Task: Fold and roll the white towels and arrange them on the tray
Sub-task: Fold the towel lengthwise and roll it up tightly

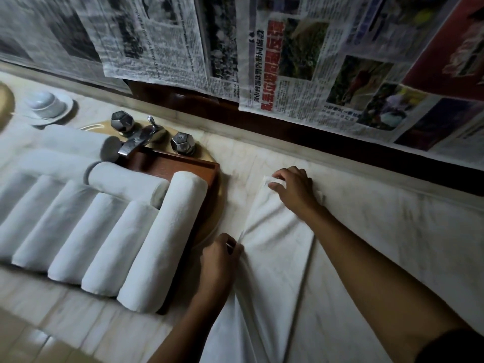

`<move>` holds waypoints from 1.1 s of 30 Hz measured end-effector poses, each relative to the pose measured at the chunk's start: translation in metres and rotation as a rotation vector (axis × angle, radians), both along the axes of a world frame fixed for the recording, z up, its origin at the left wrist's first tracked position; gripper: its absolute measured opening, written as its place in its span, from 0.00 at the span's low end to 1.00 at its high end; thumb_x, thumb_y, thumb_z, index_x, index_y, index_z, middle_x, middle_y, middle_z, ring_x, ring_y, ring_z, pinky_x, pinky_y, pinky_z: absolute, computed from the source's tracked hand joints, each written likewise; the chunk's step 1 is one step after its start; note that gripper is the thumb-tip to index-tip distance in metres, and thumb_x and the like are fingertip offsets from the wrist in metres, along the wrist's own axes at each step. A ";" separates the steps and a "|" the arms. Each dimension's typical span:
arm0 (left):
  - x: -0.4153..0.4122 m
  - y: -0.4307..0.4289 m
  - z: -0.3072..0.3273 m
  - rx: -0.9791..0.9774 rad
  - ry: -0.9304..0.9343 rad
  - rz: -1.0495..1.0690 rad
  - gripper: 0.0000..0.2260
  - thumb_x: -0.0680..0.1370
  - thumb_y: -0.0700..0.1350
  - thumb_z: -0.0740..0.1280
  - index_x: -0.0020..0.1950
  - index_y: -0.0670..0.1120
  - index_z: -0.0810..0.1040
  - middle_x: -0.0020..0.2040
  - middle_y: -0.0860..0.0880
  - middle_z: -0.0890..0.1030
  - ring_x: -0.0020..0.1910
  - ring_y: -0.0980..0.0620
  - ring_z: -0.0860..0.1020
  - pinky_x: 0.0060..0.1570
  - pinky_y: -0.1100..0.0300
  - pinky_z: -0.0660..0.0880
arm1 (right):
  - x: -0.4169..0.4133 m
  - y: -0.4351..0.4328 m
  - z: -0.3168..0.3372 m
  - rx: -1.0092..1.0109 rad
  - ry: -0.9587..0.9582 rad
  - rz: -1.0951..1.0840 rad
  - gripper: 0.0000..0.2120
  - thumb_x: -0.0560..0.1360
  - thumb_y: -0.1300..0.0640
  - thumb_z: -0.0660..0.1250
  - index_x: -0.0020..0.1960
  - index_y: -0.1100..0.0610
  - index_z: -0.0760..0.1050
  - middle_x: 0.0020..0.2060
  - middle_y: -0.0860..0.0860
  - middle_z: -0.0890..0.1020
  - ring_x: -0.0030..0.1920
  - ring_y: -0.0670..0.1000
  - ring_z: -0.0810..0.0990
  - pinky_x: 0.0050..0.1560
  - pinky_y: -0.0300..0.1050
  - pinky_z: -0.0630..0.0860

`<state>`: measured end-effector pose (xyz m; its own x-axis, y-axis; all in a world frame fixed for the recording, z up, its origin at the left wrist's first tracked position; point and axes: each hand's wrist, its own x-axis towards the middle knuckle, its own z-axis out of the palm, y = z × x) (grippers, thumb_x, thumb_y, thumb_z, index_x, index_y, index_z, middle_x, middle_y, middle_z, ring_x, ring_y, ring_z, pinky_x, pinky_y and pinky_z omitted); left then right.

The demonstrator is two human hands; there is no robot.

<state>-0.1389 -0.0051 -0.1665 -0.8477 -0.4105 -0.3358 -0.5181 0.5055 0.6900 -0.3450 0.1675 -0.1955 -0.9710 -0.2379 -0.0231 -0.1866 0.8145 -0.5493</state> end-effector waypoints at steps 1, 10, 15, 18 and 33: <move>0.000 -0.001 -0.001 0.002 0.000 -0.003 0.06 0.78 0.48 0.73 0.44 0.50 0.79 0.37 0.55 0.80 0.36 0.62 0.77 0.32 0.69 0.68 | -0.004 -0.005 -0.003 0.015 -0.004 -0.011 0.10 0.78 0.45 0.71 0.53 0.50 0.80 0.54 0.48 0.79 0.60 0.54 0.73 0.58 0.52 0.67; -0.001 -0.008 -0.009 0.013 0.006 -0.079 0.06 0.79 0.48 0.72 0.44 0.51 0.78 0.40 0.54 0.80 0.41 0.54 0.79 0.41 0.55 0.77 | -0.008 -0.019 -0.024 0.029 0.106 -0.187 0.17 0.74 0.37 0.73 0.45 0.50 0.74 0.46 0.47 0.78 0.54 0.56 0.74 0.54 0.53 0.65; -0.002 -0.010 -0.008 0.023 -0.002 -0.103 0.06 0.79 0.49 0.73 0.43 0.51 0.78 0.41 0.54 0.81 0.42 0.54 0.79 0.41 0.56 0.77 | 0.019 -0.023 -0.019 0.021 0.310 -0.118 0.13 0.77 0.44 0.72 0.59 0.47 0.78 0.55 0.47 0.77 0.58 0.55 0.74 0.59 0.56 0.69; -0.001 -0.012 -0.006 0.044 -0.013 -0.115 0.05 0.78 0.48 0.73 0.46 0.52 0.78 0.41 0.54 0.81 0.41 0.55 0.79 0.41 0.55 0.78 | 0.052 -0.017 -0.024 0.073 0.363 0.091 0.13 0.79 0.49 0.66 0.62 0.48 0.81 0.62 0.50 0.79 0.65 0.55 0.75 0.67 0.58 0.69; 0.070 -0.007 0.004 0.624 -0.202 0.201 0.11 0.78 0.44 0.73 0.36 0.46 0.77 0.30 0.50 0.79 0.27 0.54 0.72 0.28 0.63 0.66 | 0.030 0.007 -0.038 0.259 0.249 0.092 0.20 0.84 0.47 0.53 0.73 0.43 0.72 0.76 0.46 0.70 0.78 0.50 0.64 0.76 0.60 0.57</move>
<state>-0.0691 -0.0119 -0.1627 -0.6712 -0.2317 -0.7042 -0.7093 -0.0753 0.7009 -0.3154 0.1748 -0.2339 -0.9295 -0.3412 0.1400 -0.3669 0.8944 -0.2559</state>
